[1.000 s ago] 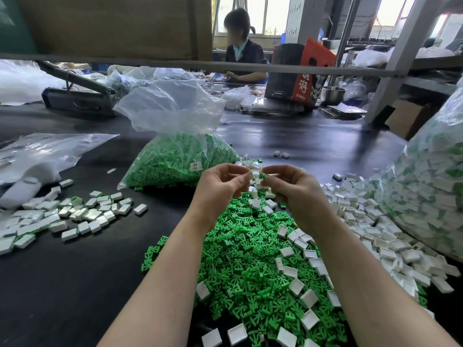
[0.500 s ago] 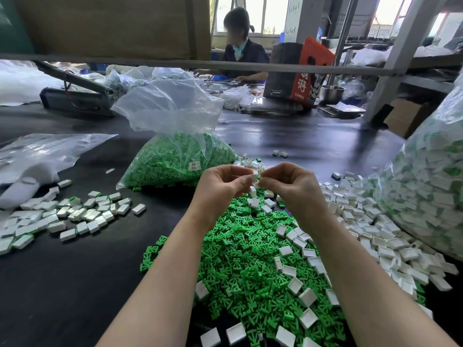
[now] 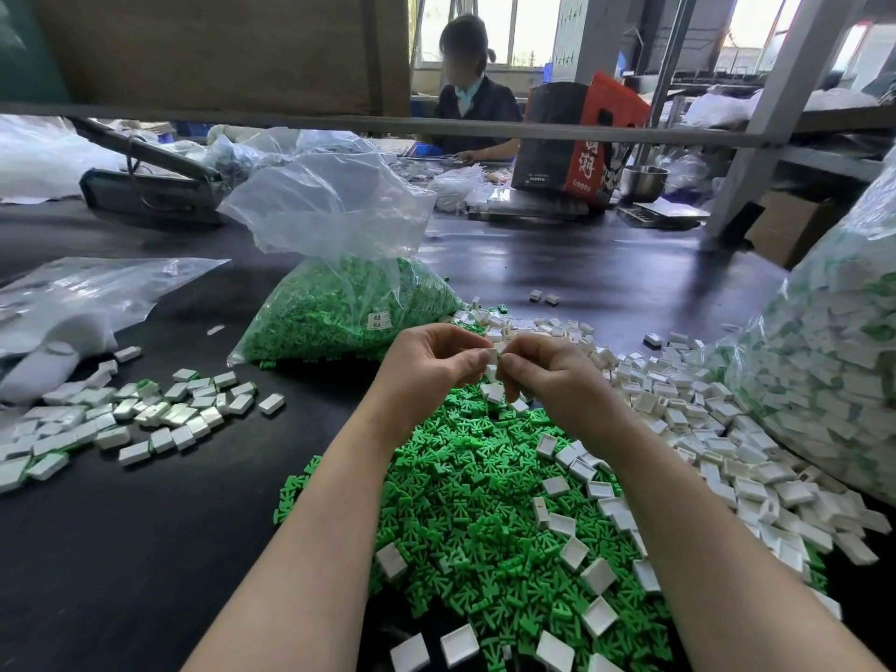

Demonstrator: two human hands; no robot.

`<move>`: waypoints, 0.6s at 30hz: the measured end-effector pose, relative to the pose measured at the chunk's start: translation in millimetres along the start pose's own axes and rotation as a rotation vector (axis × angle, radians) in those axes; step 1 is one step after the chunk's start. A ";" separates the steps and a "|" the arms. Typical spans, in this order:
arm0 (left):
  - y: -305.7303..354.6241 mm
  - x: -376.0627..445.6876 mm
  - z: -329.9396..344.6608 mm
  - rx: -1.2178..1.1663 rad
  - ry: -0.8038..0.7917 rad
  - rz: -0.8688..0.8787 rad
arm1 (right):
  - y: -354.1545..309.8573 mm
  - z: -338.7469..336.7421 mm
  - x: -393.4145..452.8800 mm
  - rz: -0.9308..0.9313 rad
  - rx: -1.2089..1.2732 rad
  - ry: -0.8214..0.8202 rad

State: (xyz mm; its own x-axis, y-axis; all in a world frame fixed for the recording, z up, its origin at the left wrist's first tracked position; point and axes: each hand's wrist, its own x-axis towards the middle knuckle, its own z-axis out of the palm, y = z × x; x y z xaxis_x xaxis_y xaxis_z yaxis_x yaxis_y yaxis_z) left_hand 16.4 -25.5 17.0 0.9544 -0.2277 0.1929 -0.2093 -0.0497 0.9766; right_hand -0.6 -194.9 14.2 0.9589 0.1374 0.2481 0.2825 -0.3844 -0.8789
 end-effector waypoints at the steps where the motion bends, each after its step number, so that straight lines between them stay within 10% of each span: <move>1: 0.2 0.0 -0.9 0.015 -0.015 -0.024 | 0.1 -0.3 -0.2 -0.001 0.023 -0.002; 18: -1.1 -5.4 1.8 0.161 -0.250 -0.035 | 11.7 0.7 -1.1 0.112 0.123 -0.154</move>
State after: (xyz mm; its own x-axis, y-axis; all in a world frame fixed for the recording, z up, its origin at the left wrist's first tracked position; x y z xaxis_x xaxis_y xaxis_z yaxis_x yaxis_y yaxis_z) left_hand 11.0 -26.0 14.7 0.8838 -0.4545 0.1110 -0.2275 -0.2103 0.9508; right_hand 1.7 -198.9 3.4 0.9663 0.2415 0.0893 0.1601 -0.2921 -0.9429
